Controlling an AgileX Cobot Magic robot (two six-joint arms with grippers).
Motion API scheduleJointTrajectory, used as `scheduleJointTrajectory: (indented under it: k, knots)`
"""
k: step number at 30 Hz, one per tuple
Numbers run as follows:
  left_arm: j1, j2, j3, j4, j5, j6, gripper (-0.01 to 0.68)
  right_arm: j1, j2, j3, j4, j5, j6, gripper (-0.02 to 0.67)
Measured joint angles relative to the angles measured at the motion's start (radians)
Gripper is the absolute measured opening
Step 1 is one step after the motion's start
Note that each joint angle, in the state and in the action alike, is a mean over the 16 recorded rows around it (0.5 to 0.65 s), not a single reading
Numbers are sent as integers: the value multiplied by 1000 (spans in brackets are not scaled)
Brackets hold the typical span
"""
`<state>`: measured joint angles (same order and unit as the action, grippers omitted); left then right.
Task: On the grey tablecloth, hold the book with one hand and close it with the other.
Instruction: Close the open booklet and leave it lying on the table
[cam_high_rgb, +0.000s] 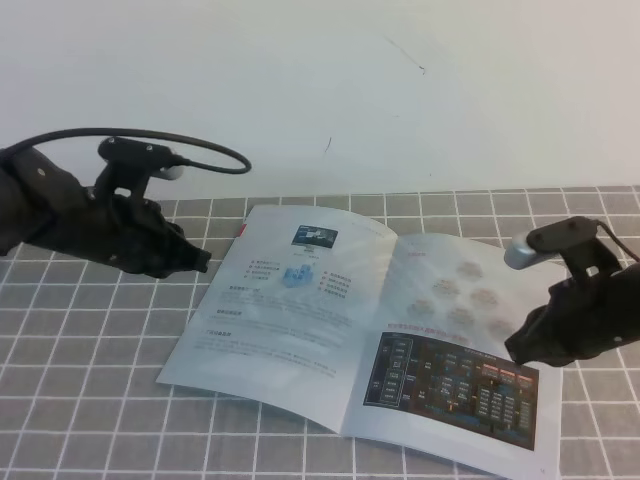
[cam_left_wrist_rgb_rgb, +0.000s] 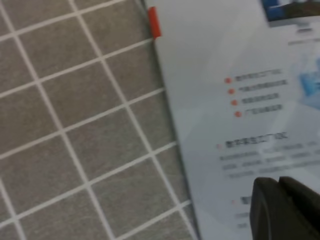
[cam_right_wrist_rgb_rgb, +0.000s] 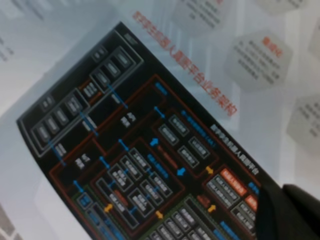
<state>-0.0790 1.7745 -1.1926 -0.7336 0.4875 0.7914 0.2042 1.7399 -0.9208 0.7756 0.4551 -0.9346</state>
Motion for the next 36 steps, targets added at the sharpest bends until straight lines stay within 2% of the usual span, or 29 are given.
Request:
scheduleJointTrajectory:
  k: [8,20,30,36]
  knots:
    - [-13,122,-35,85,-100,-70,-3,12,106,-9,7,-20,-2,-2]
    - [-16,234,-41,53,-183,-82,-3,12,148,-14,15,-26,-3,-2]
    - [-21,258,-47,-92,-130,-81,-3,12,151,-16,17,-25,-5,-2]
    - [-51,263,-51,-179,-64,-70,-3,12,151,-16,17,-25,-6,-2]
